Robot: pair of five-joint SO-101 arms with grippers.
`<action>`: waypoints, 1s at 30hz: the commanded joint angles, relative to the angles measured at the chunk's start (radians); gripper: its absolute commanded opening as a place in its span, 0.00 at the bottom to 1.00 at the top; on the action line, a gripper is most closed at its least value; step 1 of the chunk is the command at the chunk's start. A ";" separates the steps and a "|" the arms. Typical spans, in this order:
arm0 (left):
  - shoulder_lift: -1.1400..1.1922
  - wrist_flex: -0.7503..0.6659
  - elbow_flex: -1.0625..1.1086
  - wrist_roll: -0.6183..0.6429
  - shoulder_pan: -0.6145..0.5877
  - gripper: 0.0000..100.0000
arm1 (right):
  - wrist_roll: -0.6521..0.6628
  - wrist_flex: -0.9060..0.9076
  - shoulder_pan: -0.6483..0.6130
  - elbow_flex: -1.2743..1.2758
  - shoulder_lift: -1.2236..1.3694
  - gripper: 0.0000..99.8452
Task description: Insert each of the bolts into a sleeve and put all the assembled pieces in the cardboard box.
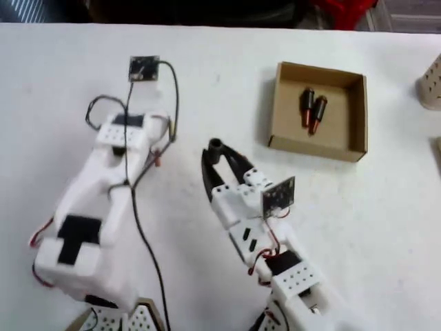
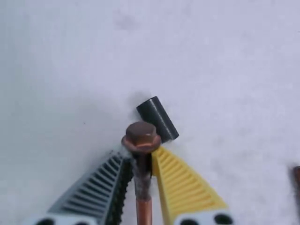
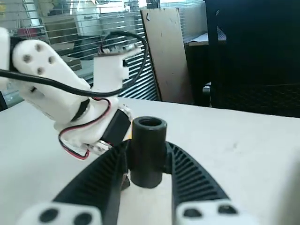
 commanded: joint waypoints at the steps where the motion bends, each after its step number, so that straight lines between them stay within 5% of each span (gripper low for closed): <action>1: -0.208 -0.192 0.157 -0.021 0.044 0.02 | -0.015 -0.151 -0.007 -0.057 0.191 0.02; 12: -0.344 -0.367 0.253 -0.025 0.097 0.02 | -0.008 -0.447 -0.005 -0.069 0.512 0.02; 21: -0.757 -0.729 0.680 -0.153 0.265 0.02 | -0.008 -0.467 -0.005 -0.069 0.538 0.02; 30: -1.179 -0.470 0.738 -0.127 0.358 0.02 | -0.008 -0.461 -0.005 -0.069 0.539 0.02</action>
